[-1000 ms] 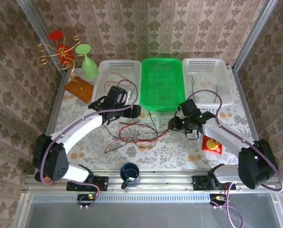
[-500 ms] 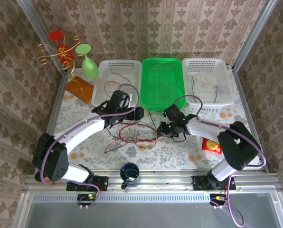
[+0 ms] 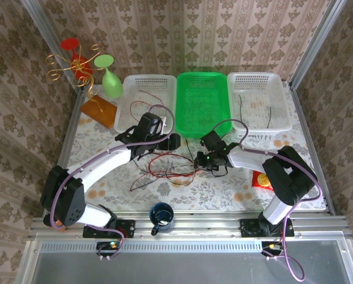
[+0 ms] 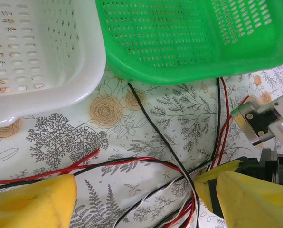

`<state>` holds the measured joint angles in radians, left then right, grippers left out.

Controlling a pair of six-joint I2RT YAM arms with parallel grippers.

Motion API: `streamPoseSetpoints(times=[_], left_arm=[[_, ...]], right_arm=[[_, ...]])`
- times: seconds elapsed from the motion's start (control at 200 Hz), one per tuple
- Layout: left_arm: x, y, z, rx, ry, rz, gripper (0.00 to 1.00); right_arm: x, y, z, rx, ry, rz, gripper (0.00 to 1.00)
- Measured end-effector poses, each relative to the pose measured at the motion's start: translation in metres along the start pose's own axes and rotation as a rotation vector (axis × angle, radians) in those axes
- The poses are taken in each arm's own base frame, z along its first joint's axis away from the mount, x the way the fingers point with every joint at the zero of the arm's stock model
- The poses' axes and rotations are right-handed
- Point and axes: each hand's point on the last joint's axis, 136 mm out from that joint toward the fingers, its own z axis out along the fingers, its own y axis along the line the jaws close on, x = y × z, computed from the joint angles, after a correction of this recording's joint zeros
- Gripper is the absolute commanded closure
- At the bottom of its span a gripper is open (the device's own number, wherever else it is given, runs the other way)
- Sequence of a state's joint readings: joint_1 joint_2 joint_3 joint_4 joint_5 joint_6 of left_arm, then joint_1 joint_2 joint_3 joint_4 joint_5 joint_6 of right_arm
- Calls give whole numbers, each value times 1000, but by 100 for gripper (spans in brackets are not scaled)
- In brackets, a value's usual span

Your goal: Untangle the cables

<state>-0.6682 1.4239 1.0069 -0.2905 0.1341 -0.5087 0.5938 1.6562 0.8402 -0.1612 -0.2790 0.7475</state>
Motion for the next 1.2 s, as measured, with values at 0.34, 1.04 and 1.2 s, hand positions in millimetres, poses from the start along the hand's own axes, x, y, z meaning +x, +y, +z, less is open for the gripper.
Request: streamPoseSetpoints(times=[0.34, 1.04, 1.2], left_arm=[[2, -3, 0, 4, 4, 1, 21], [8, -11, 1, 12, 22, 15, 20], [7, -14, 1, 15, 22, 19, 20]], right_arm=[[2, -2, 5, 2, 15, 12, 79], [5, -3, 6, 4, 29, 20, 74], [1, 4, -5, -16, 2, 12, 69]])
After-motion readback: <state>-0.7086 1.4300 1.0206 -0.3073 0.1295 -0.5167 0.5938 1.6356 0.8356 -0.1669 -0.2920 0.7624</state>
